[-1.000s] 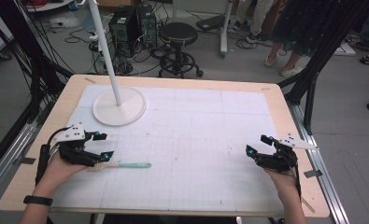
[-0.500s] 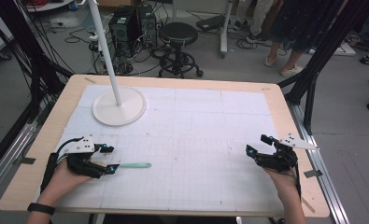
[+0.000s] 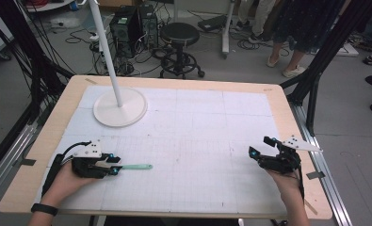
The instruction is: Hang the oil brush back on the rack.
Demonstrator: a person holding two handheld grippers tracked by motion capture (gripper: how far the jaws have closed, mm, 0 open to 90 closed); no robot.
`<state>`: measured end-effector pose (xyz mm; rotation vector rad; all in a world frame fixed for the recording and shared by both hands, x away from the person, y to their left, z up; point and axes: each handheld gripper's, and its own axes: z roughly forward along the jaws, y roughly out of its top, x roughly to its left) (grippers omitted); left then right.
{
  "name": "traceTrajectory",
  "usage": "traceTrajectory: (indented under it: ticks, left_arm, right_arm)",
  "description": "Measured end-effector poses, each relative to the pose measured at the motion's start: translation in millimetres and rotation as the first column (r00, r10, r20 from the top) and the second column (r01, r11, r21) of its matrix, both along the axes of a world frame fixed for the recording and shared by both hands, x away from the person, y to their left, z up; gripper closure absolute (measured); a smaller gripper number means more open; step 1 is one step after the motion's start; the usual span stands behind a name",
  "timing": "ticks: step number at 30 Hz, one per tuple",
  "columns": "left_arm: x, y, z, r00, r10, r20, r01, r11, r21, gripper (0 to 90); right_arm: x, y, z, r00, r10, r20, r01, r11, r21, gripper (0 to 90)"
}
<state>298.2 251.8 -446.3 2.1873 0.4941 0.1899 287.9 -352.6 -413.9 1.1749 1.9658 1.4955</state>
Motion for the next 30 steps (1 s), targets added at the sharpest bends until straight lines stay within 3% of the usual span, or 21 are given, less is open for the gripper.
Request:
traceTrajectory:
  ticks: [2,8,17,22,30]
  left_arm:
    - [0.2,-1.0,-1.2,0.9999,-0.015,0.005,0.015,0.9996,0.023,68.5]
    - [1.4,-0.4,-1.8,1.0000,-0.010,-0.002,0.010,0.9999,0.013,76.4]
    - [-2.6,-2.5,-1.4,0.9990,-0.025,0.036,0.024,0.9992,0.031,79.4]
    - [-3.4,-4.1,-0.9,0.9987,-0.041,0.032,0.040,0.9987,0.030,81.7]
    - [-1.9,-2.4,0.2,0.9997,-0.015,0.018,0.015,0.9997,0.020,82.3]
  right_arm:
    - [-0.3,-0.4,0.1,1.0000,-0.001,-0.003,0.001,1.000,0.001,14.6]
    - [0.1,-0.6,-0.3,1.0000,0.001,-0.001,-0.001,1.000,-0.003,14.6]
    - [0.5,0.4,0.1,1.0000,0.006,0.002,-0.006,1.000,0.001,14.6]
    - [0.2,0.2,0.7,1.0000,0.005,0.002,-0.005,1.000,0.006,14.7]
    - [0.4,-0.9,0.7,1.0000,0.004,0.007,-0.004,1.000,0.007,14.9]
